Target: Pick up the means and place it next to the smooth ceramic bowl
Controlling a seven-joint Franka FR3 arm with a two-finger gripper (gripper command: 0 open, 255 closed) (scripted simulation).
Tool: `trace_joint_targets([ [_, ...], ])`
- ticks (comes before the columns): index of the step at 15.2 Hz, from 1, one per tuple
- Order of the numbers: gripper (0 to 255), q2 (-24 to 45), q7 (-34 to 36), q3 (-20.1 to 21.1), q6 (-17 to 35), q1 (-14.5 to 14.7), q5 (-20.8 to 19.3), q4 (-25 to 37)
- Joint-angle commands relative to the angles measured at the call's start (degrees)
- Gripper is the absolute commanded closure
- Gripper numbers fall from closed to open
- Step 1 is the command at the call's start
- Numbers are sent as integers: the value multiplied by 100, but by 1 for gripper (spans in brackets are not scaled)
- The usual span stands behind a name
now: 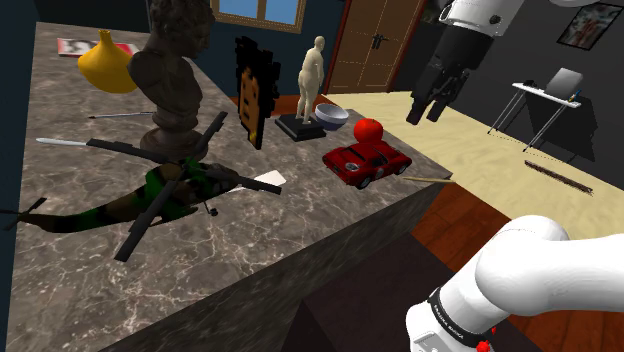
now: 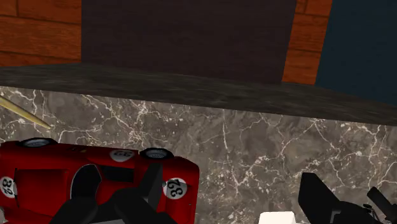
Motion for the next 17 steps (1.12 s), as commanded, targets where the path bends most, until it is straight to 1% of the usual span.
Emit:
trace_joint_targets([
  [1,0,0,0,0,0,0,0,0],
  [5,0,601,-852,-107,744,293,-109,-131],
  [9,0,1279,-1674,-173,1439,573,-172,-132],
  [17,0,2733,-3229,-172,2619,1097,-206,182],
])
